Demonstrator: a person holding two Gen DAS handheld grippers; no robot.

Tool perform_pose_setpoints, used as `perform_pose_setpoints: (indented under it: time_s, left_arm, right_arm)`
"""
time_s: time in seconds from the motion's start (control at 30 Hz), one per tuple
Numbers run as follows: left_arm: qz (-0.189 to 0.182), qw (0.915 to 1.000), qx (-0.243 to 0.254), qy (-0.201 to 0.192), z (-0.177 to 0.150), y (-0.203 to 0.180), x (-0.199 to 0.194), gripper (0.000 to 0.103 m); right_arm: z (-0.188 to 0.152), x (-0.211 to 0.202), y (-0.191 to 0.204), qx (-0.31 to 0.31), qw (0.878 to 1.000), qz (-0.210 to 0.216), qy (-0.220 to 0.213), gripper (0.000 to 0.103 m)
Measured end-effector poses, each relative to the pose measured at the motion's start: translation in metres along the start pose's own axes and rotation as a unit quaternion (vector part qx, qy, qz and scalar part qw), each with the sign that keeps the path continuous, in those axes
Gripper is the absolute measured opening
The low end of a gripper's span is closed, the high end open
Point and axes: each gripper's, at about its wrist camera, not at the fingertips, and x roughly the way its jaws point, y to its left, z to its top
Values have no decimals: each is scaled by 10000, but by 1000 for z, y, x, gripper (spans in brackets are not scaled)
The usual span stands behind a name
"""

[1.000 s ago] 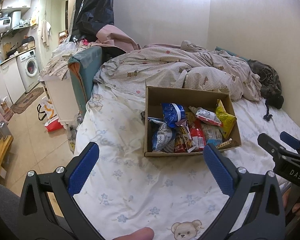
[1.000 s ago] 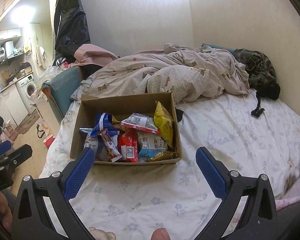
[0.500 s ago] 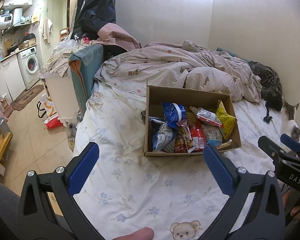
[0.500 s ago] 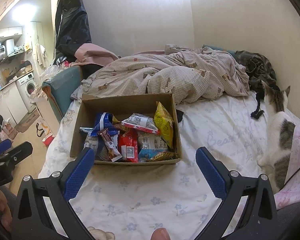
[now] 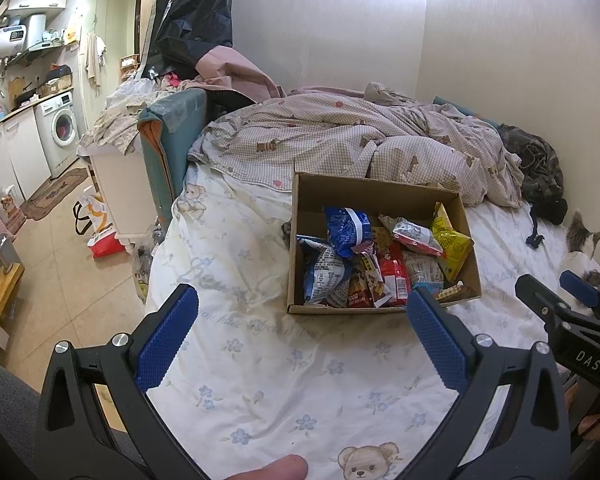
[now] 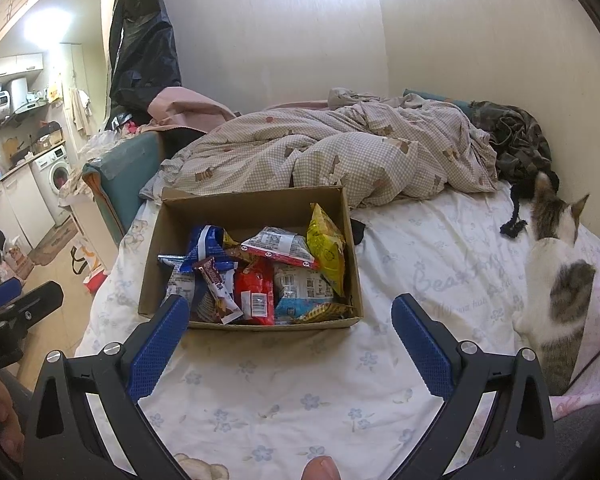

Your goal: Organize snacks

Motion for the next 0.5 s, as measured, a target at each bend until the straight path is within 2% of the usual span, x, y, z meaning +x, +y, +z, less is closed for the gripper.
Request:
perform_pose_setpoints:
  time_s: [0.5]
  left_arm:
    - [-23,10000,-4,-3,2,-1,0,103]
  right_arm:
    - [0,1,0,-12,10000,11,8,103]
